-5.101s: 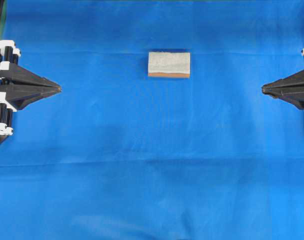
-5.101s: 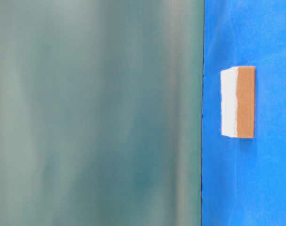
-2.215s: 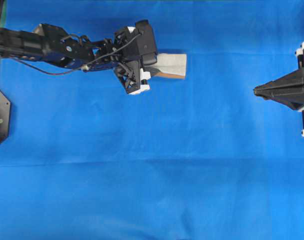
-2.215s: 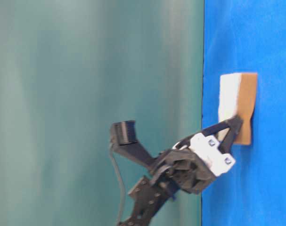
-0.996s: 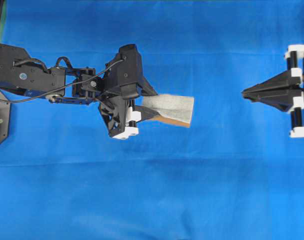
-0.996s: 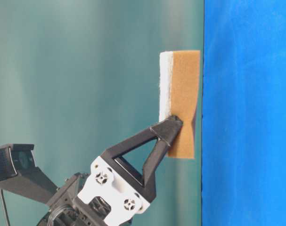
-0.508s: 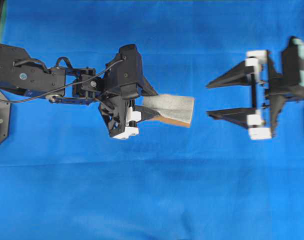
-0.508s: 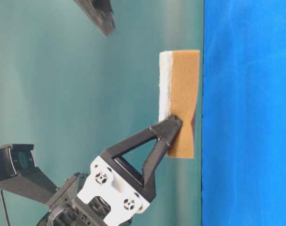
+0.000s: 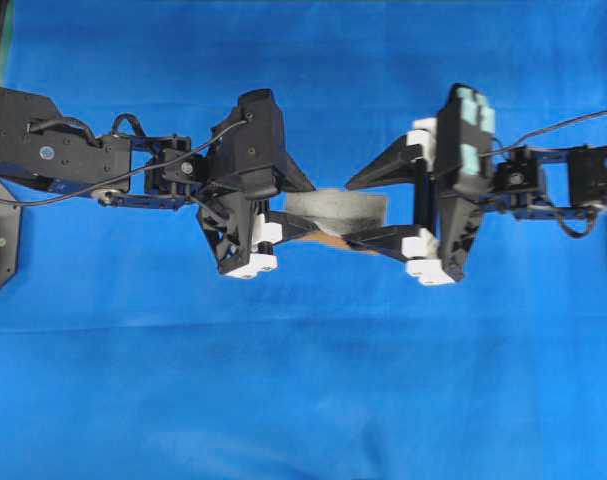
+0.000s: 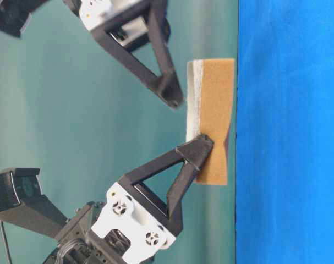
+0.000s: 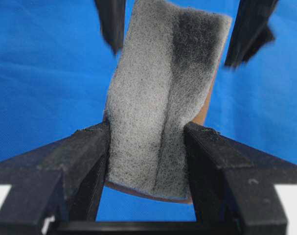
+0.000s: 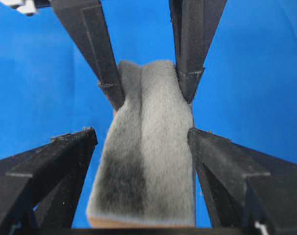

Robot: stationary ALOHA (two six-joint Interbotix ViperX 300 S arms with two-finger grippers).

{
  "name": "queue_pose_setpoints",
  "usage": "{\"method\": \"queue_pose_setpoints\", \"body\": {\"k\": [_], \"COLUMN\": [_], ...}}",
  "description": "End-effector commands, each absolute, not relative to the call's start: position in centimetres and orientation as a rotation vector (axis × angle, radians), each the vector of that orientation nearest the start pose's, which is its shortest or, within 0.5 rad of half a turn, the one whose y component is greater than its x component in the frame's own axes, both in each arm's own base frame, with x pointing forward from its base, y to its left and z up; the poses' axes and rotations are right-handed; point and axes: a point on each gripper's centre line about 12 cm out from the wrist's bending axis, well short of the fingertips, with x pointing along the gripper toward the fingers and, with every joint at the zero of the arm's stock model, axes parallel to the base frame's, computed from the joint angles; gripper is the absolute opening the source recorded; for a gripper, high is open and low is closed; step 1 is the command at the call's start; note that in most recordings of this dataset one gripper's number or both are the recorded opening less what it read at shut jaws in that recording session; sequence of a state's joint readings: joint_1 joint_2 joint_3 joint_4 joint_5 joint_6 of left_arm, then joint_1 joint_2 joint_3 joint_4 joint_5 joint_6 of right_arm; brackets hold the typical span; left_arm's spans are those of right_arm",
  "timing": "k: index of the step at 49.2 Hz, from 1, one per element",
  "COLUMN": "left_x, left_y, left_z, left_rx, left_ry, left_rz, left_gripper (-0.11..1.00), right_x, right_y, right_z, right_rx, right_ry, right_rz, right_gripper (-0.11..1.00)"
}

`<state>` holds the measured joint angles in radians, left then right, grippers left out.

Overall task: Hand over the sponge with the left arm and wipe it with the right arm.
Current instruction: 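Close the right gripper on the sponge, open and retract the left gripper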

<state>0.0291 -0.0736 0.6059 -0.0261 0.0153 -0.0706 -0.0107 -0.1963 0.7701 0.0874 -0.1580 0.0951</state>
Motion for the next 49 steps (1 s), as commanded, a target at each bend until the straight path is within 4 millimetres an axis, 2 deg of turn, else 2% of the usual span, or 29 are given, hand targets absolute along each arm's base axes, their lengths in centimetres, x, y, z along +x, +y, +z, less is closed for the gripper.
{"method": "queue_pose_setpoints", "body": {"k": [1, 17, 36, 40, 47, 49], "left_x": [39.9, 39.9, 40.0, 40.0, 40.0, 40.1], "left_y": [1.3, 1.2, 1.3, 1.2, 1.2, 1.3], "left_z": [22.8, 22.8, 22.8, 22.8, 22.9, 22.9], "left_rx": [-0.101, -0.099, -0.098, -0.098, -0.098, -0.097], "left_ry": [0.51, 0.509, 0.507, 0.508, 0.506, 0.503], "left_rz": [0.056, 0.054, 0.055, 0.053, 0.053, 0.054], "left_gripper": [0.42, 0.39, 0.39, 0.38, 0.28, 0.27], "right_x": [36.8, 37.4, 37.4, 37.4, 37.4, 37.4], "right_y": [-0.9, -1.6, -1.6, -1.5, -1.4, -1.5], "right_z": [23.1, 20.8, 21.1, 21.1, 21.0, 21.0], "right_rx": [0.183, 0.188, 0.169, 0.159, 0.146, 0.144], "right_ry": [0.388, 0.45, 0.454, 0.468, 0.503, 0.507], "right_rz": [-0.07, -0.094, -0.087, -0.082, -0.077, -0.077], "right_gripper": [0.74, 0.74, 0.71, 0.6, 0.24, 0.17]}}
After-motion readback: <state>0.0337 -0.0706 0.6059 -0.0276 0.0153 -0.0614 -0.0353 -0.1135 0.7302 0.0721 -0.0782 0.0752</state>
